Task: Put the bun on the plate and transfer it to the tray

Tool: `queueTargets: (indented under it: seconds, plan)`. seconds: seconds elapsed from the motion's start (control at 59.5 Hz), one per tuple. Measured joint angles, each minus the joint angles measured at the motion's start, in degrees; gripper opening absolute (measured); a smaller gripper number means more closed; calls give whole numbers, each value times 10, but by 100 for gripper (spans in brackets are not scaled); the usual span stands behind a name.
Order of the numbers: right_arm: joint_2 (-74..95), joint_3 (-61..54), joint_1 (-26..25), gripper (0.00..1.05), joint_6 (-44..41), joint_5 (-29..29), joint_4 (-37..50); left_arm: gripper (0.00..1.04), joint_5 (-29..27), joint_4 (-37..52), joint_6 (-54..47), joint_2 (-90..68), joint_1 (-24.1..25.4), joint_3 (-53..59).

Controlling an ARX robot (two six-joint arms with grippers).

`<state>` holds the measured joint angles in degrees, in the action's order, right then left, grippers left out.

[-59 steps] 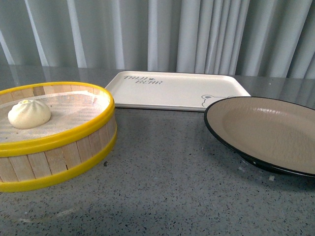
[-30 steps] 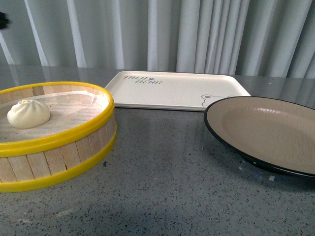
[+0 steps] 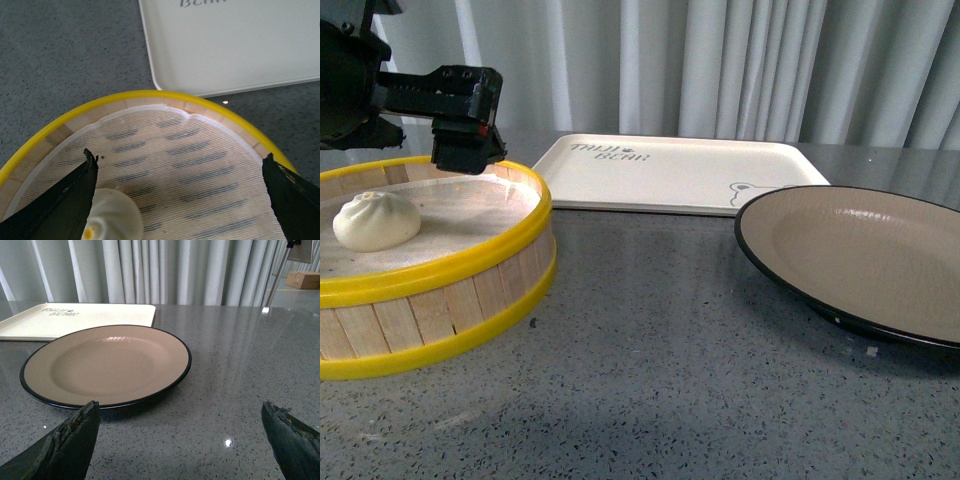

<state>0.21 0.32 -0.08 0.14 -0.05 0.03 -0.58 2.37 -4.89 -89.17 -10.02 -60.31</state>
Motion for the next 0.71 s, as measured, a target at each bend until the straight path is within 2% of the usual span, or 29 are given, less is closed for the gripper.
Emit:
queueTargets:
  seconds: [0.319,0.437,0.706]
  plan:
    - [0,0,0,96,0,0,0,98,15,2,-19,-2,69,7]
    - [0,0,0,96,0,0,0,98,34,-23,-26,13,81,18]
    - [0,0,0,96,0,0,0,98,35,-30,-40,29,91,41]
